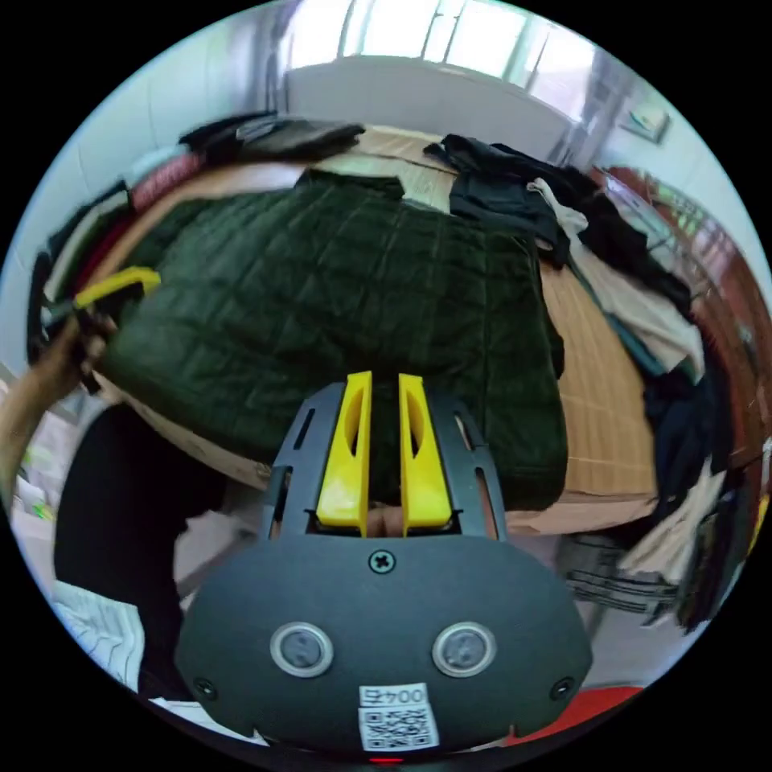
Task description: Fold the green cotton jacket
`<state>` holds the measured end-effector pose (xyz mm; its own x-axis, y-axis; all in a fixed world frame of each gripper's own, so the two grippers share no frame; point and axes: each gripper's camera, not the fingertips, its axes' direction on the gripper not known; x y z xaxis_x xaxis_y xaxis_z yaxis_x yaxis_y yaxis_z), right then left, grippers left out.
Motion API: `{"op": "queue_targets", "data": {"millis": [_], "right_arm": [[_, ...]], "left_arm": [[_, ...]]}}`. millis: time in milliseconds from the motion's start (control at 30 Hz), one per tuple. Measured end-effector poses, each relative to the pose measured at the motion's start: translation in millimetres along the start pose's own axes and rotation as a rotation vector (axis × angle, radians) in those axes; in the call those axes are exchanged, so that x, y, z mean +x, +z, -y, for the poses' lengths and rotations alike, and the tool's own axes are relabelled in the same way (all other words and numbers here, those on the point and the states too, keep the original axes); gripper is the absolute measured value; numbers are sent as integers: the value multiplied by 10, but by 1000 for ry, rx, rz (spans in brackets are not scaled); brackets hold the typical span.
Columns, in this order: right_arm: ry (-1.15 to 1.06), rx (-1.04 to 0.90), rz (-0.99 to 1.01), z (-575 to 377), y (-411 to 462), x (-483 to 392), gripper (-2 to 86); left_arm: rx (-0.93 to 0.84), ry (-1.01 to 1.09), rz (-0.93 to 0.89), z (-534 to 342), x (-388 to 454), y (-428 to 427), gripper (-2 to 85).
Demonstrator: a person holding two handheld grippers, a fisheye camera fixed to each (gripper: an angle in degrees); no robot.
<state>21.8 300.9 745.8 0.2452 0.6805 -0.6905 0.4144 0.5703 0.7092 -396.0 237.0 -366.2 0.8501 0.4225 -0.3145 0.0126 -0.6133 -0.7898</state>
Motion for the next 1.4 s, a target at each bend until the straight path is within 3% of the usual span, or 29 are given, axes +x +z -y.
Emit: {"op": "queue_targets", "data": {"millis": [67,167,267,367,467,633,767,933,1100,1300,1400], "right_arm": [[139,4,234,5,62,400,36],[254,-1,425,-48,91,777,5],[282,173,433,-336,-281,1053,-1],[377,201,489,-684,-341,1442,7],[305,294,466,-992,-543,1653,40],[77,143,410,-1204,-277,1682,123],[-12,183,391,-1208,-80,1657,134],[-86,216,411,-999,133,1661,127],[-187,133,481,-900,350,1713,55],[-28,119,542,-1097,826,1952,36],[36,102,473,-1029,736,1947,15]], "left_arm": [[21,-84,-24,38,-250,0,80],[14,-118,-47,156,-451,-16,67],[21,-138,-71,235,-615,-52,54],[22,-159,-79,323,-754,-81,40],[13,-152,-66,432,-807,-112,31],[12,-153,-57,573,-886,-158,25],[-4,-152,-38,715,-908,-187,24],[-21,-138,-3,863,-876,-208,23],[-25,-145,3,974,-876,-225,21],[-17,-154,-8,1069,-878,-233,18],[-21,-149,1,1126,-832,-233,17]]}}
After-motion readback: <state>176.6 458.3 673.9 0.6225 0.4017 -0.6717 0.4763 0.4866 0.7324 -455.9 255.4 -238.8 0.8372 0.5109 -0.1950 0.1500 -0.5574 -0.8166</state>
